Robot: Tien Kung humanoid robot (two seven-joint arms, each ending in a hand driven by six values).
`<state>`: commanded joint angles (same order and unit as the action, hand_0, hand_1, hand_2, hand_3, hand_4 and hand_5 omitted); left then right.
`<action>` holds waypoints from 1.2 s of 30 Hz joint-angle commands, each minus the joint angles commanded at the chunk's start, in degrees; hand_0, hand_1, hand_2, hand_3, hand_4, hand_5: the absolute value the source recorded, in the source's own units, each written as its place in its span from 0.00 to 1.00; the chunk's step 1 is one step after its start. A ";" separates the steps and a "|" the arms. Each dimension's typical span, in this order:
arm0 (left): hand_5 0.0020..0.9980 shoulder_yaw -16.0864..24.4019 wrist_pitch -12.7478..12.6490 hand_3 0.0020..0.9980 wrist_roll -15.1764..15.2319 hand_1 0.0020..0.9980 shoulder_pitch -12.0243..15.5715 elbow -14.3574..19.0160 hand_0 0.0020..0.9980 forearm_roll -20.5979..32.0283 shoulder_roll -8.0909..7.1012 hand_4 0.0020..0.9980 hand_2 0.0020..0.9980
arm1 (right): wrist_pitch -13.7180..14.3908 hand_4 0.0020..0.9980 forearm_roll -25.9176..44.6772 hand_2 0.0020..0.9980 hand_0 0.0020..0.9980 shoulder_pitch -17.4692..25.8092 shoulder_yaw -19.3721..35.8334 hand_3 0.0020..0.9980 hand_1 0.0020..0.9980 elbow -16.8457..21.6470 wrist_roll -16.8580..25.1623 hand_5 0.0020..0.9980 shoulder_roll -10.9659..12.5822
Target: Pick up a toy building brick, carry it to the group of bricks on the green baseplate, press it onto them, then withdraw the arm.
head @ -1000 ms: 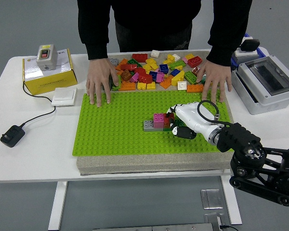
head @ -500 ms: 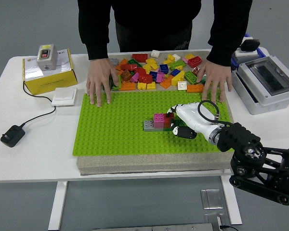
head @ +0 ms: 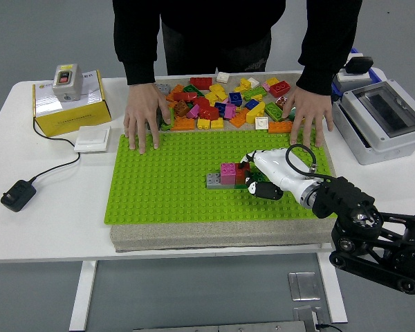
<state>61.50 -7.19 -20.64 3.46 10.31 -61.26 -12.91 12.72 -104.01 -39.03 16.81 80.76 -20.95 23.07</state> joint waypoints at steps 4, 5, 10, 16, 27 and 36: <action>0.67 -0.11 -0.12 0.65 0.08 0.64 0.12 0.00 0.68 -0.03 0.04 0.11 0.45 | 0.03 0.22 1.54 0.70 0.14 -0.07 0.14 0.69 0.18 -0.20 0.47 0.48 0.12; 0.67 -0.14 -0.14 0.65 0.09 0.64 0.14 0.00 0.68 -0.02 0.05 0.11 0.45 | 0.03 0.22 1.79 0.70 0.15 -0.08 0.19 0.69 0.18 -0.22 0.55 0.48 0.15; 0.67 -0.36 -0.26 0.65 0.21 0.64 0.24 0.00 0.68 -0.13 0.09 0.11 0.45 | 0.47 0.22 3.18 0.70 0.15 -0.04 0.55 0.69 0.18 -0.18 1.24 0.48 0.32; 0.67 -0.50 -0.34 0.65 0.26 0.64 0.33 0.00 0.68 -0.36 0.12 0.11 0.45 | 1.07 0.23 4.04 0.70 0.15 0.00 0.72 0.69 0.18 -0.10 1.96 0.47 0.32; 0.67 -0.19 -0.28 0.65 0.09 0.64 0.30 0.00 0.68 -0.85 0.15 0.11 0.45 | 6.04 0.23 5.36 0.70 0.14 0.15 4.19 0.69 0.18 1.18 6.13 0.48 1.05; 0.66 0.25 -0.26 0.65 -0.01 0.64 0.14 0.00 0.68 -1.24 0.21 0.12 0.45 | 9.95 0.25 8.02 0.71 0.15 2.73 12.23 0.70 0.18 3.12 8.89 0.48 2.57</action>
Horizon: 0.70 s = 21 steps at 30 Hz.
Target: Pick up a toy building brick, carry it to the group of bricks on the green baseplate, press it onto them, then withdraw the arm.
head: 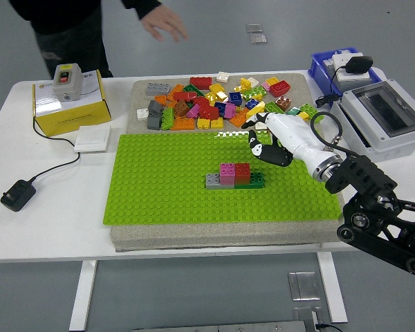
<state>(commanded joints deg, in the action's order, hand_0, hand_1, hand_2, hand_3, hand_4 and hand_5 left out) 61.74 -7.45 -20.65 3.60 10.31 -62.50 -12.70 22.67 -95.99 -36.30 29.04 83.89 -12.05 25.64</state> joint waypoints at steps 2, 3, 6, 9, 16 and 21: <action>0.66 -0.01 0.03 0.65 0.00 0.64 -0.01 0.00 0.68 0.05 0.07 0.12 0.45 | 0.85 0.25 1.36 0.71 0.15 1.95 2.41 0.70 0.18 0.44 0.67 0.48 0.44; 0.66 -0.03 0.03 0.65 0.01 0.64 0.00 0.00 0.68 0.12 0.13 0.12 0.45 | 1.29 0.25 2.08 0.71 0.15 3.02 3.80 0.70 0.18 0.61 1.02 0.48 0.63; 0.66 0.14 0.09 0.65 -0.12 0.64 0.14 0.00 0.68 0.04 0.31 0.12 0.45 | 2.59 0.26 5.78 0.73 0.15 7.13 9.16 0.72 0.19 0.59 2.86 0.47 0.74; 0.66 0.36 0.08 0.65 -0.16 0.64 0.17 0.00 0.68 -0.11 0.38 0.12 0.45 | 3.03 0.26 9.07 0.73 0.15 10.22 13.56 0.72 0.19 0.38 4.61 0.47 0.67; 0.66 0.48 0.08 0.65 -0.07 0.64 0.03 0.00 0.68 -0.17 0.52 0.12 0.45 | 2.60 0.35 15.95 0.74 0.23 13.73 22.33 0.72 0.36 0.21 7.55 0.47 0.65; 0.66 0.72 0.08 0.65 -0.13 0.65 0.12 0.00 0.68 -0.30 0.62 0.12 0.45 | 2.36 0.48 17.69 0.74 0.29 15.41 26.49 0.74 0.50 0.43 8.57 0.53 0.59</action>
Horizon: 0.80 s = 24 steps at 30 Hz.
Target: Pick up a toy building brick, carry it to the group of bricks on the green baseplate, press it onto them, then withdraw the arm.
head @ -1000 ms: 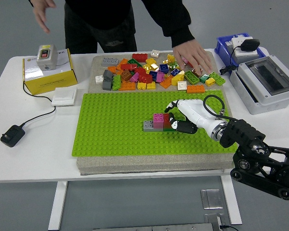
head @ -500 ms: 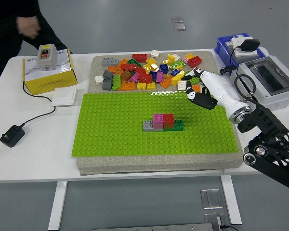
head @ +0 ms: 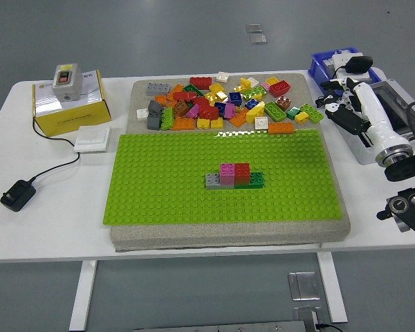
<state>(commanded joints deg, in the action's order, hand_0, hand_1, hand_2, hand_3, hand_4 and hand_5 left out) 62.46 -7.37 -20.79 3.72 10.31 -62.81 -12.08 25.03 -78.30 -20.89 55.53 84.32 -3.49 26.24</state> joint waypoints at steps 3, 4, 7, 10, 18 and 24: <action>0.66 0.08 0.02 0.65 -0.01 0.65 0.03 0.00 0.68 -0.01 0.07 0.12 0.45 | -0.18 0.52 1.26 0.74 0.35 1.17 1.94 0.76 0.59 -0.02 0.80 0.55 0.05; 0.66 0.06 0.03 0.65 -0.01 0.65 0.06 0.00 0.68 0.01 0.10 0.12 0.45 | -0.22 0.52 1.53 0.74 0.35 1.42 2.36 0.76 0.59 -0.01 0.97 0.55 0.07; 0.66 0.11 0.08 0.65 -0.06 0.65 0.20 0.00 0.68 0.04 0.19 0.12 0.45 | -0.31 0.52 2.28 0.74 0.35 2.06 3.76 0.76 0.59 0.17 1.60 0.55 0.22; 0.65 0.48 0.13 0.65 -0.16 0.65 0.28 0.00 0.68 -0.26 0.18 0.12 0.45 | -0.23 0.55 2.51 0.74 0.37 2.26 4.70 0.77 0.61 0.47 2.06 0.57 0.22; 0.65 1.30 0.31 0.65 -0.46 0.65 0.37 0.00 0.68 -1.18 0.04 0.11 0.45 | 0.04 0.55 2.15 0.74 0.37 2.71 5.51 0.77 0.62 0.68 2.22 0.57 -0.03; 0.65 1.32 0.40 0.65 -0.51 0.65 0.26 0.00 0.68 -1.52 -0.26 0.12 0.46 | 0.08 0.57 1.98 0.74 0.37 3.35 6.13 0.77 0.62 0.68 2.02 0.58 0.28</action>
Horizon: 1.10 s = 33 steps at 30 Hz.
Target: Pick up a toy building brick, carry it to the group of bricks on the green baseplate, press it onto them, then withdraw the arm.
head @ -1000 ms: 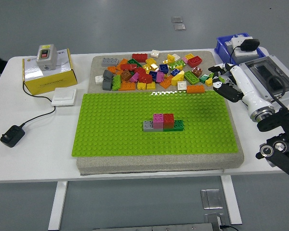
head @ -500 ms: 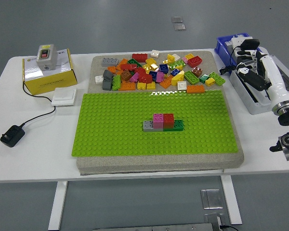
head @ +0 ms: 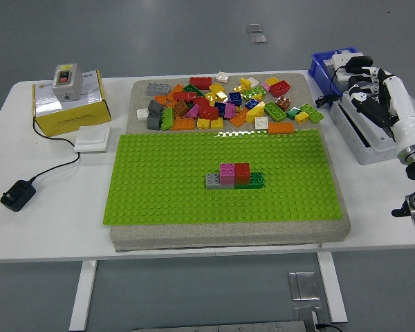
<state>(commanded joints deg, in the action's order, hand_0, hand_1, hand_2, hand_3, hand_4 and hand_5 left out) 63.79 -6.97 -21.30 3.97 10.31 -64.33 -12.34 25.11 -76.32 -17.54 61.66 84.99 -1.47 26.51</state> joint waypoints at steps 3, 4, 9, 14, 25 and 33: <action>0.65 0.02 0.04 0.66 -0.04 0.65 -0.01 0.00 0.68 -0.20 -0.17 0.12 0.46 | -0.03 0.57 -0.09 0.75 0.37 0.05 0.10 0.77 0.62 0.00 -0.06 0.58 0.12; 0.65 0.01 0.05 0.66 -0.05 0.65 -0.01 0.00 0.68 -0.27 -0.25 0.12 0.46 | -0.06 0.57 -0.11 0.75 0.37 0.09 0.17 0.77 0.62 -0.01 -0.04 0.58 0.15; 0.65 -0.17 0.15 0.66 -0.09 0.65 -0.02 0.00 0.68 -0.30 -0.49 0.13 0.46 | -0.20 0.57 -0.01 0.75 0.37 0.22 0.31 0.77 0.62 -0.02 0.15 0.58 0.19; 0.65 -0.07 0.26 0.66 -0.18 0.66 -0.02 0.00 0.68 -0.49 -0.66 0.14 0.47 | -0.44 0.57 0.43 0.75 0.37 0.28 0.39 0.77 0.61 -0.05 0.61 0.57 0.13; 0.64 0.07 0.31 0.67 -0.20 0.66 -0.03 0.00 0.68 0.02 0.07 0.15 0.48 | -0.81 0.58 1.14 0.75 0.37 0.59 1.13 0.77 0.62 0.15 1.49 0.58 -0.01; 0.64 0.23 0.43 0.68 -0.32 0.66 0.05 0.00 0.69 0.05 0.35 0.18 0.49 | -1.10 0.59 1.84 0.75 0.37 0.45 1.46 0.76 0.62 0.34 1.93 0.58 -0.13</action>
<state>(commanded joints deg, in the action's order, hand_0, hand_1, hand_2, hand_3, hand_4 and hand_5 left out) 64.02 -6.55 -21.62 4.02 10.31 -64.28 -11.99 24.02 -74.48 -17.09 63.12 85.33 0.46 26.38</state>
